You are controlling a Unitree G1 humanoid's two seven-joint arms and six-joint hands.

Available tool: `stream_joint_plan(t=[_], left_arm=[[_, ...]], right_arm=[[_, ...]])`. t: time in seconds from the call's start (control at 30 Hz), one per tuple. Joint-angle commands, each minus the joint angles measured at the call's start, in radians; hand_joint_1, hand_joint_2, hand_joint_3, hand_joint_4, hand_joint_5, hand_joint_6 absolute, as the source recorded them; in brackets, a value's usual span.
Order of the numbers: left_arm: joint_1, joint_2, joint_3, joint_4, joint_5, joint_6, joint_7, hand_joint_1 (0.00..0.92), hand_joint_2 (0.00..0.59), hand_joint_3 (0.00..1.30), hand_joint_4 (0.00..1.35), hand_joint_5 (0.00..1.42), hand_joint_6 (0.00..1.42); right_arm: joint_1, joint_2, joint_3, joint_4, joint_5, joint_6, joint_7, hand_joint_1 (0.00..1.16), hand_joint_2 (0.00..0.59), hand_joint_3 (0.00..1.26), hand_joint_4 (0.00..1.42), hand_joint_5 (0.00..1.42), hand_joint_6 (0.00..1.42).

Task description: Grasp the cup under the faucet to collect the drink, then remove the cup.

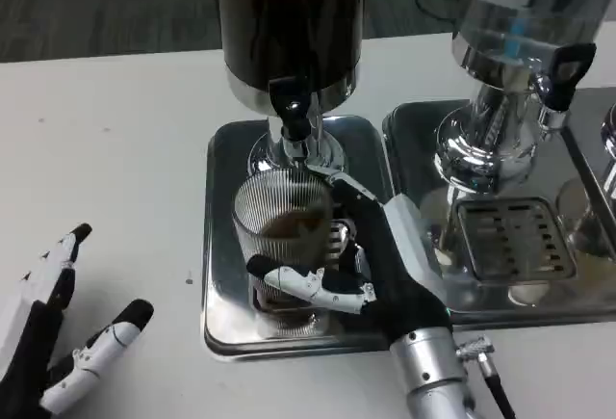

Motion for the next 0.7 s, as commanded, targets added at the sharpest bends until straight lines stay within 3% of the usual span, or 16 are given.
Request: stream_joint_plan(t=[0.03,0.2,0.37,0.5,0.7], left_arm=[[-0.013,0.018,-0.008,0.014,0.020,-0.027,-0.010,0.000,0.157,0.01,0.00,0.00,0.00],[-0.018,0.019,-0.011,0.016,0.036,-0.035,-0.003,0.000,0.157,0.01,0.00,0.00,0.00],[-0.012,0.017,-0.016,-0.005,0.081,-0.035,0.016,0.000,0.157,0.00,0.00,0.00,0.00],[0.014,0.007,0.001,-0.031,0.122,-0.023,0.056,0.000,0.151,0.00,0.00,0.00,0.00],[0.027,0.006,-0.004,-0.028,0.128,-0.029,0.060,0.000,0.149,0.00,0.00,0.00,0.00]], right_arm=[[0.022,-0.011,-0.009,-0.066,0.005,-0.031,-0.005,1.03,0.179,0.42,0.49,0.77,1.22],[0.060,-0.036,-0.010,-0.106,0.002,-0.032,0.002,1.03,0.178,0.42,0.49,0.77,1.22],[0.093,-0.069,-0.001,-0.169,-0.044,-0.030,-0.012,0.99,0.195,0.42,0.49,0.78,1.21],[0.141,-0.090,-0.006,-0.220,-0.032,-0.039,0.006,0.97,0.206,0.42,0.49,0.79,1.21],[0.162,-0.081,-0.018,-0.221,-0.020,-0.044,-0.009,0.96,0.207,0.42,0.49,0.79,1.21]])
